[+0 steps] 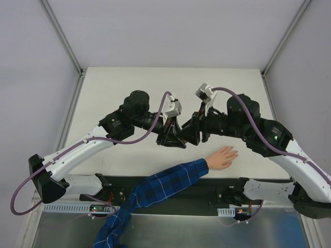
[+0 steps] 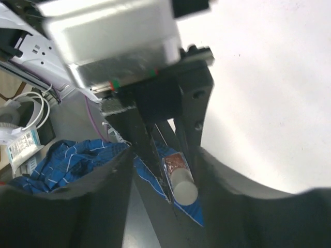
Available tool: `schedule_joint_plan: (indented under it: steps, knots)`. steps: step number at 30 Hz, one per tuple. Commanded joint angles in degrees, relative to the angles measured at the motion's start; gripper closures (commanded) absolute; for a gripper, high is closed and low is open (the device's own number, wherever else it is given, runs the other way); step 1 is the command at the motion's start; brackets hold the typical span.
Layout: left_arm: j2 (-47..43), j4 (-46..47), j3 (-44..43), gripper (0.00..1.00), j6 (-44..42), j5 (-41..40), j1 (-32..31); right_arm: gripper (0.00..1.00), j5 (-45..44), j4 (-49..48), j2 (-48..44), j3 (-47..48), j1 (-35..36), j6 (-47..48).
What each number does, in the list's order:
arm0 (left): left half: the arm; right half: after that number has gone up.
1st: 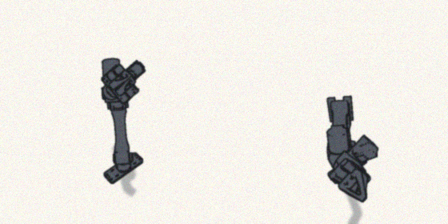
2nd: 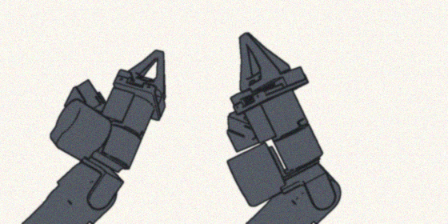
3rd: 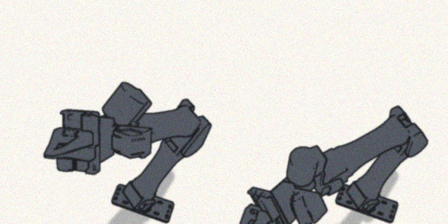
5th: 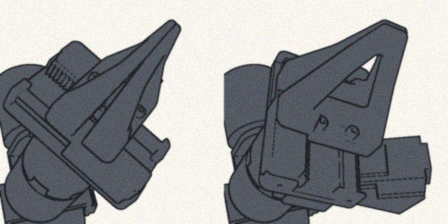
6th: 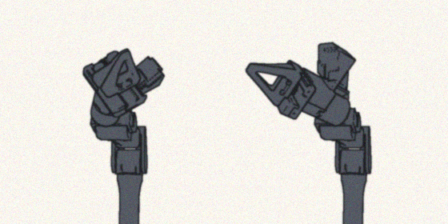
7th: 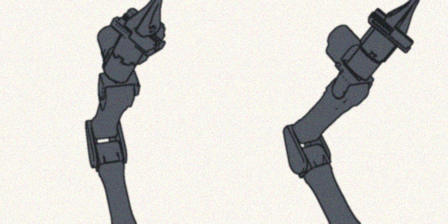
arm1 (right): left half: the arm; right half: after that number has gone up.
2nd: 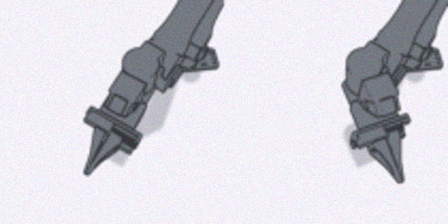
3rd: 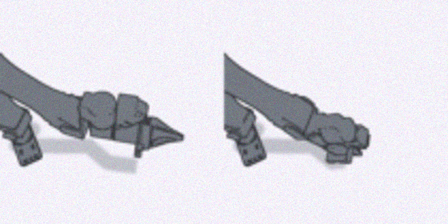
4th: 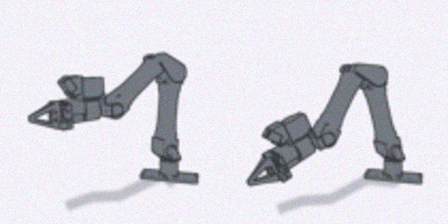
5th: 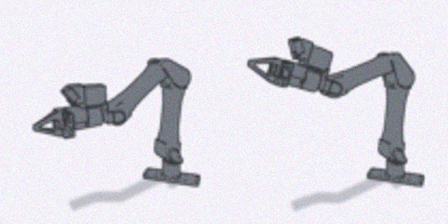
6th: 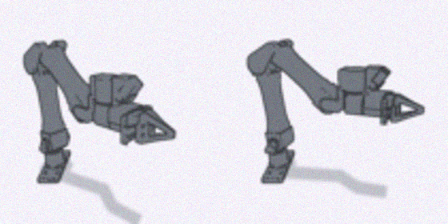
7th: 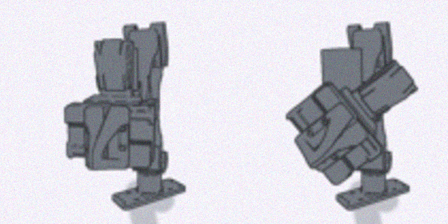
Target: Paint the nails
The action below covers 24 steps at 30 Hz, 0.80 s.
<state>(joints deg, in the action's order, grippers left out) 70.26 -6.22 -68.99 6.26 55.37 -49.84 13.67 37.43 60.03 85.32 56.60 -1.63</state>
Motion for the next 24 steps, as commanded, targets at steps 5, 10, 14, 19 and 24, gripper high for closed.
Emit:
schedule_joint_plan:
  steps: [5,10,14,19,24]
  knots:
    - [-2.67,4.02,-1.85,1.00,-0.90,-0.45,0.27,0.39,-6.29,0.98,0.08,1.34,0.09,-2.77]
    - [-3.46,6.04,-0.62,1.00,0.59,-0.35,0.36,0.37,-8.22,0.45,-0.44,1.34,0.00,-4.87]
    - [-3.90,8.24,-0.27,1.00,1.12,0.08,0.36,0.36,-8.92,-0.25,-1.93,0.11,0.09,-5.75]
    - [-3.90,8.77,0.00,1.00,1.56,0.79,0.45,0.41,-8.31,-0.52,-2.37,-0.33,0.00,-6.72]
    - [-4.08,8.94,0.35,1.00,1.56,0.70,0.54,0.43,-9.80,-1.13,-4.04,-1.03,0.09,-7.16]
